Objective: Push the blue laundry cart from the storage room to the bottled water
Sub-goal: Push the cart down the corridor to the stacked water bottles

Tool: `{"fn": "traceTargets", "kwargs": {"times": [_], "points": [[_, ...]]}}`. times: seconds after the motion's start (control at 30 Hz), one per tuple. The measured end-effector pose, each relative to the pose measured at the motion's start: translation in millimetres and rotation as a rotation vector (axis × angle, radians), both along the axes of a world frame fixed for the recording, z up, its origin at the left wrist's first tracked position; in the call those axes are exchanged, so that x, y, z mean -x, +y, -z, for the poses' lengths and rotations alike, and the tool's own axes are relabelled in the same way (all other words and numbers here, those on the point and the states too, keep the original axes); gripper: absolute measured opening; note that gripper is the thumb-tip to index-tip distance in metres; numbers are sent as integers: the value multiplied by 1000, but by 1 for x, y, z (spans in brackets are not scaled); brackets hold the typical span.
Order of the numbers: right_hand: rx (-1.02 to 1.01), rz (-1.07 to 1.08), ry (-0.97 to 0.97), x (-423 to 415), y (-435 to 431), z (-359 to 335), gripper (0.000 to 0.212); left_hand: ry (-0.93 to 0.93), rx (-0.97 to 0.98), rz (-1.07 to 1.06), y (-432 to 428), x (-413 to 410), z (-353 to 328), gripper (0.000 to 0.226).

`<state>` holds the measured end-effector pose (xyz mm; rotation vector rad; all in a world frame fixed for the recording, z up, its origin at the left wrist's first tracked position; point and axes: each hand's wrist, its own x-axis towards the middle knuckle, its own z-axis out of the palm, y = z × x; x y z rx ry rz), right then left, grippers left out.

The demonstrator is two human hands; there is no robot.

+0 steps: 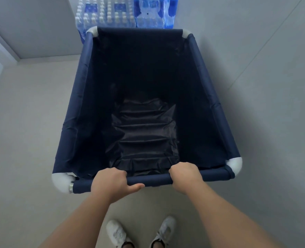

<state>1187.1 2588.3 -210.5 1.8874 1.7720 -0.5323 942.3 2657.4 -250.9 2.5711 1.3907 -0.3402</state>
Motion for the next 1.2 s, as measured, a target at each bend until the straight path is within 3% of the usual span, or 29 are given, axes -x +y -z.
{"fn": "traceTargets", "kwargs": {"times": [0.53, 0.8, 1.2], "points": [[-35, 94, 10, -7, 20, 8, 30, -1, -35, 23, 16, -9, 1, 91], [-41, -65, 63, -19, 23, 12, 22, 29, -21, -1, 18, -11, 3, 86], [25, -135, 126, -43, 32, 10, 21, 83, -17, -60, 9, -28, 1, 84]]}}
